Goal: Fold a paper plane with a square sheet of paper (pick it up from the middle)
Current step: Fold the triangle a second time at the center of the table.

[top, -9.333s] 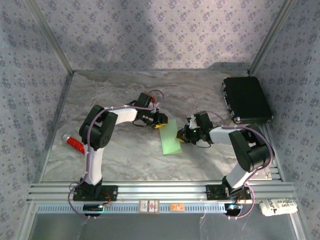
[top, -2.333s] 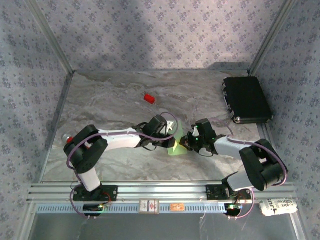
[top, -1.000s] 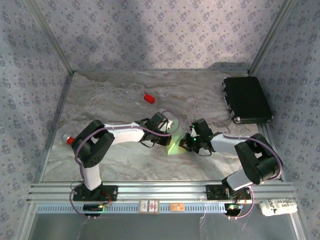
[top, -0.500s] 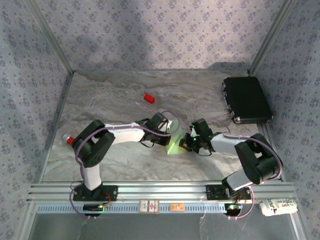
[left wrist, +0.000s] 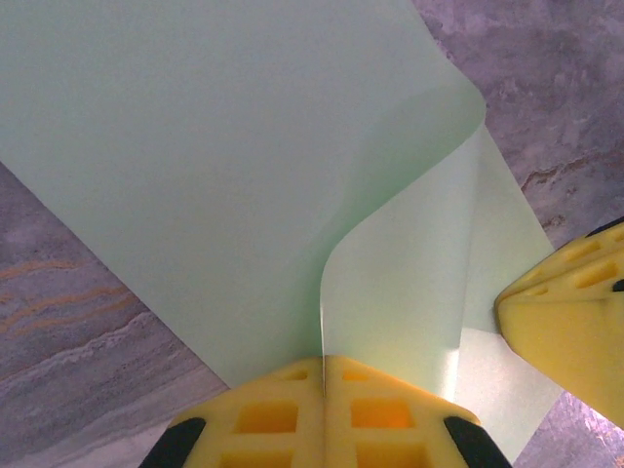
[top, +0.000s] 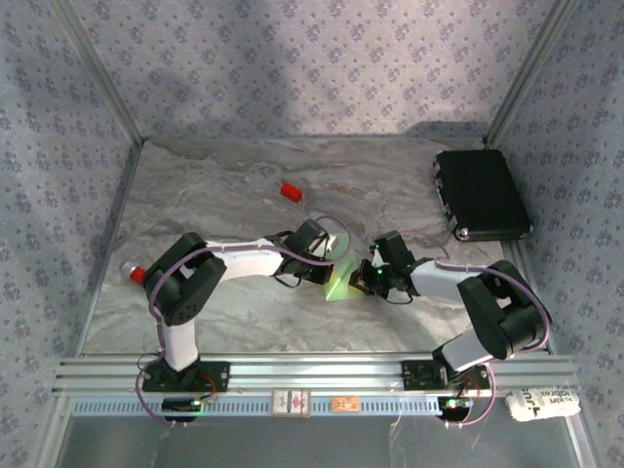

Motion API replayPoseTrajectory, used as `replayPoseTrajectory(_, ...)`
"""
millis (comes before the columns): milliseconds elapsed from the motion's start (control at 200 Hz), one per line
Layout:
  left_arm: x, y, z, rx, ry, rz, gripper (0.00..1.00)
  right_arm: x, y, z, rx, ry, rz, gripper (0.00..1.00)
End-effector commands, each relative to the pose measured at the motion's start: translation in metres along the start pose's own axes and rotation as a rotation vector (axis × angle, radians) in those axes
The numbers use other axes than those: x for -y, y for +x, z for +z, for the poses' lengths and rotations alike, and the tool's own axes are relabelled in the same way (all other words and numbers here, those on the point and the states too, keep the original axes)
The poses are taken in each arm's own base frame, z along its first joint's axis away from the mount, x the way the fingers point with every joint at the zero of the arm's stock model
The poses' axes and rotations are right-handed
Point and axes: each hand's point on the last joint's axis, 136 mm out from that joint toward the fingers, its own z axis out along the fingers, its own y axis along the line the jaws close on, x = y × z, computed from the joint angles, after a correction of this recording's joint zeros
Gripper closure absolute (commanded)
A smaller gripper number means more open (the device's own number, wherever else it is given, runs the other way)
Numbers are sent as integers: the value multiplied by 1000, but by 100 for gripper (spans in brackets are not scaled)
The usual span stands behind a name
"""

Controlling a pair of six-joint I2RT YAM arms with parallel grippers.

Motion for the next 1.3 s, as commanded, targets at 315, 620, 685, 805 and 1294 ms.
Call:
replayPoseTrajectory(315,-5,-4,0,3,-24,4,100,27,9,3,-28,108,31,95)
replayPoseTrajectory(620,-2,-7,-5,22,-16,2,100,27,8,3,-26,105,30,95)
replayPoseTrajectory(685,-2,-8,-6,28,-15,4,100,27,8,3,-24,107,31,95)
replayPoseTrajectory(805,-3,-7,-6,25,-21,1,100,27,8,3,-24,106,32,95)
replayPoseTrajectory(1294,-4,-1,0,13,-8,-10,100,26,7,3,-21,102,30,95)
